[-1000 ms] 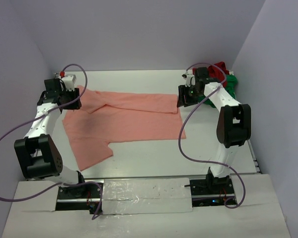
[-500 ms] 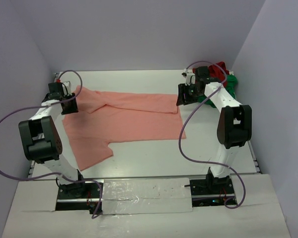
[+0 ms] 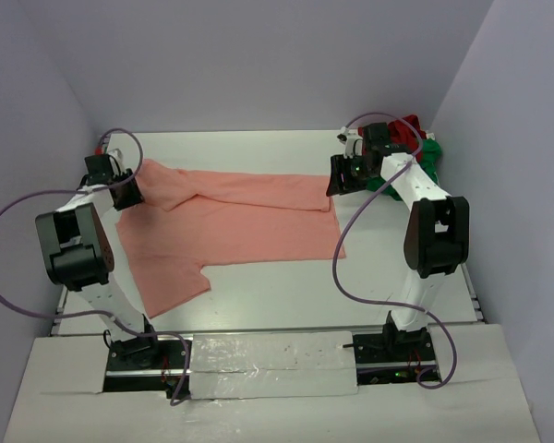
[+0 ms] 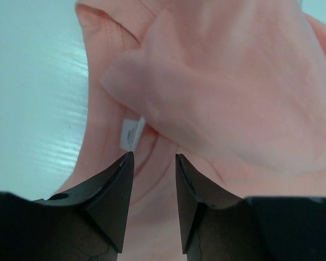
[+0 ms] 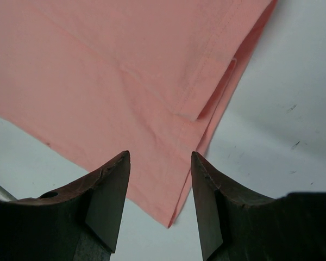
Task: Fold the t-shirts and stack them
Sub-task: Fold the tshirt
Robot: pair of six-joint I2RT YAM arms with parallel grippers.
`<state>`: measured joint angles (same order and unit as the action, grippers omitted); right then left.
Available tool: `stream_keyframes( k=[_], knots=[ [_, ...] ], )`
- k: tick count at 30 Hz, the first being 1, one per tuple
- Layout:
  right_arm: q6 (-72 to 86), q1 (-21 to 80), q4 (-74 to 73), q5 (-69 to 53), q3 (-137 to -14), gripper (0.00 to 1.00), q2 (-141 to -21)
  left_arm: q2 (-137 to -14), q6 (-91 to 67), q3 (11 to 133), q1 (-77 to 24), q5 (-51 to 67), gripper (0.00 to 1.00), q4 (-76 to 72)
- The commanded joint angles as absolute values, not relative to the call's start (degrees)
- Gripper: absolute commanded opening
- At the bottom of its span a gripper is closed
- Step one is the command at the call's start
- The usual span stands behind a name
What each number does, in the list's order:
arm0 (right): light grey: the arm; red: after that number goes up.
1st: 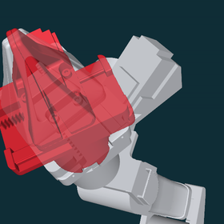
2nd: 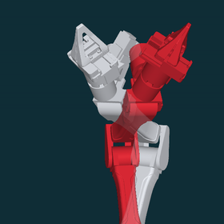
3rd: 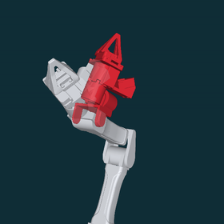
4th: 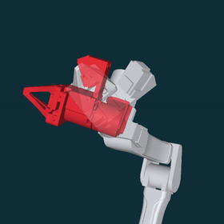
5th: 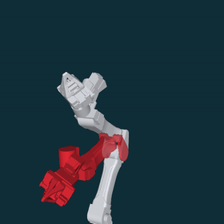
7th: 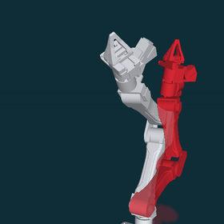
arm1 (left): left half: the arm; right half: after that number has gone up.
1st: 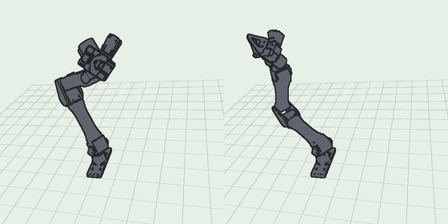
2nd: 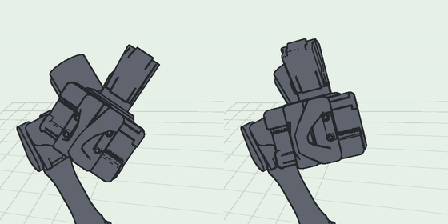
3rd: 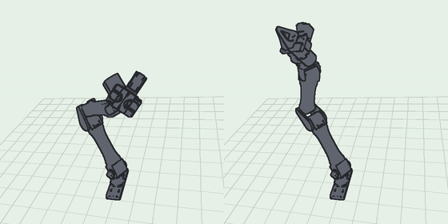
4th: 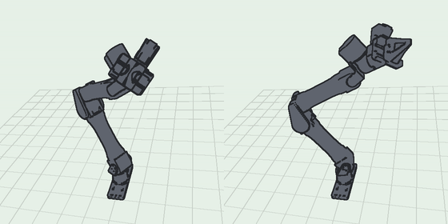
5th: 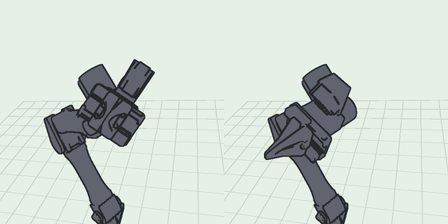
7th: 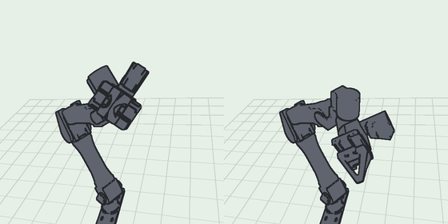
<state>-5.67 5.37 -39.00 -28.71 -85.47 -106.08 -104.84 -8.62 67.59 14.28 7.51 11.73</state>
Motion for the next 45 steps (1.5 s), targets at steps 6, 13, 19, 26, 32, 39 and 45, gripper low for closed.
stream_keyframes(
  k=[6, 13, 19, 26, 32, 39, 45],
  knots=[
    [-7.21, 5.19, -38.67, -30.76, -85.78, 0.56, -102.48, -108.46, -14.85, 71.81, 16.7, 5.37, 0.43, 1.17],
    [-7.47, 5.19, -38.85, -30.94, -85.69, 0.56, -103.09, -107.49, -15.82, 70.14, 18.46, 3.6, 0.41, -6.41],
    [-7.38, 5.19, -39.64, -31.02, -87.27, 0.56, -103.36, -111.35, -16.52, 73.82, 18.72, 4.57, 0.39, -3.52],
    [-7.38, 5.19, -40.08, -31.03, -87.8, 0.56, -103.53, -115.21, -17.58, 77.25, 18.81, 8.69, 0.39, -0.36],
    [-7.47, 5.1, -40.08, -31.03, -87.8, 0.56, -103.36, -117.06, -18.19, 79.7, 18.81, 10.72, 0.4, 1.13],
    [-7.47, 5.1, -40.43, -30.5, -88.5, 0.56, -103.62, -119.01, -18.1, 82.27, 18.9, 12.48, 0.38, 6.68],
    [-7.38, 4.92, -40.52, -30.32, -89.12, 0.56, -103.62, -117.59, -18.19, 81.03, 18.72, 14.06, 0.39, 8.78]
  ],
)
